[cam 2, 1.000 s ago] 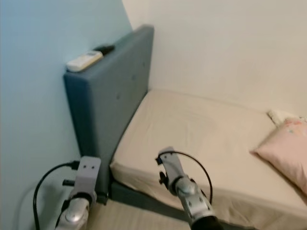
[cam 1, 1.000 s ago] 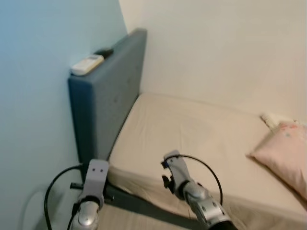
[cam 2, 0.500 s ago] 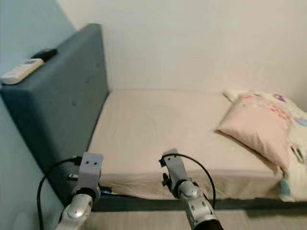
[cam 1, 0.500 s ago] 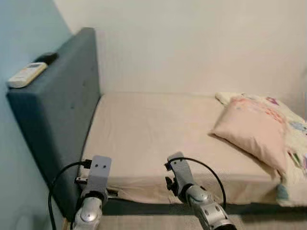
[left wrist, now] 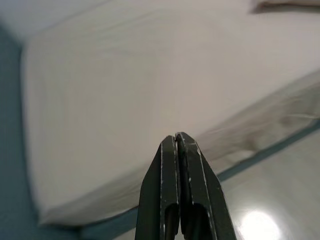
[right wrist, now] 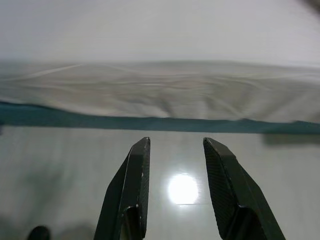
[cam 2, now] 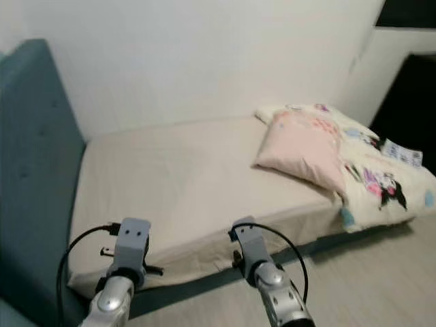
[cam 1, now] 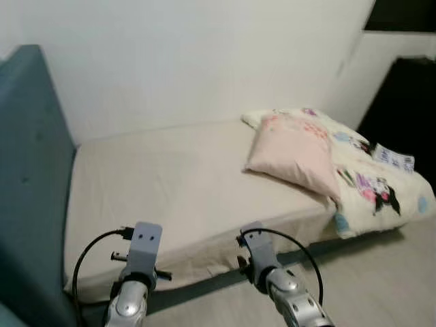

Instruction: Clean up the room

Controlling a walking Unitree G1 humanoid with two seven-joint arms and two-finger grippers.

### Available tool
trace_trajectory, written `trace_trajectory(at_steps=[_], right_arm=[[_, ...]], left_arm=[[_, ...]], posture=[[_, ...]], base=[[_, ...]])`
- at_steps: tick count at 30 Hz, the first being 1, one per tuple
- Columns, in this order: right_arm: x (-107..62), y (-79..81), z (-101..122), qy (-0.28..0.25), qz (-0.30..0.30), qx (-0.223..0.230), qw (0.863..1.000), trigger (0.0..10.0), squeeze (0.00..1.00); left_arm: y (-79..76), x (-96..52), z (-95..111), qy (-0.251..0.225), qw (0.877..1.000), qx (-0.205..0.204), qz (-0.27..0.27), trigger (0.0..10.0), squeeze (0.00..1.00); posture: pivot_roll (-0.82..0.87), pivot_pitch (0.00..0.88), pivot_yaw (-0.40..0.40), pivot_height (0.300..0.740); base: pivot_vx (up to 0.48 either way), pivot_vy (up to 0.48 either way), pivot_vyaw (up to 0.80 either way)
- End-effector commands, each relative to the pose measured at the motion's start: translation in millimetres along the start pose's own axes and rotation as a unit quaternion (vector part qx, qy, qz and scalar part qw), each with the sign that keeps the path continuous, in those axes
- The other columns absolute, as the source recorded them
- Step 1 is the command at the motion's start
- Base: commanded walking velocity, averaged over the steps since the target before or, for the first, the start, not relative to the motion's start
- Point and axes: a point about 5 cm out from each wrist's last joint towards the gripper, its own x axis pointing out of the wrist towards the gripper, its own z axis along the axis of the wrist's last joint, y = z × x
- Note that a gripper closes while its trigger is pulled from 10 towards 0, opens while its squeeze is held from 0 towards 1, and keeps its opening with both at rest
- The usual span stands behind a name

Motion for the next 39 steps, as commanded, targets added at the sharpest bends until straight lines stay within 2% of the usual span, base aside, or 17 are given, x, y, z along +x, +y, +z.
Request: trace_trajectory(at_steps=[1, 15, 20, 29, 39], right_arm=[[0.3, -0.1, 3, -0.004, -0.001, 0.005, 1.0, 10.0, 0.0], [0.3, 2.2, 5, -0.014, 0.003, 0.008, 1.0, 10.0, 0.0], [0.2, 5.1, 9, -0.029, 0.015, 0.003, 0.999, 10.0, 0.0], [0.5, 8.0, 10, -0.031, 0.02, 0.002, 0.999, 10.0, 0.0], [0.9, 6.0, 10, -0.03, 0.018, 0.001, 0.999, 10.0, 0.0]], left_arm=[[0.8, -0.6, 1, -0.002, 1.0, 0.002, -0.001, 10.0, 0.0], [3.1, -1.0, 2, -0.009, 1.0, 0.002, -0.001, 10.0, 0.0], [3.6, -1.2, 4, -0.015, 1.0, -0.024, 0.01, 10.0, 0.0], [5.0, -0.7, 11, -0.038, 0.998, -0.04, 0.013, 10.0, 0.0], [4.9, -0.8, 15, -0.051, 0.998, -0.044, 0.004, 10.0, 0.0]], posture=[[-0.01, 0.0, -0.068, 0.74], [-0.01, 0.0, -0.06, 0.74], [-0.01, 0.0, -0.059, 0.74], [-0.01, 0.0, -0.058, 0.74], [-0.01, 0.0, -0.06, 0.74]], base=[[0.0, 0.0, -0.8], [0.0, 0.0, -0.79], [0.0, 0.0, 0.0], [0.0, 0.0, 0.0], [0.346, 0.0, 0.0]])
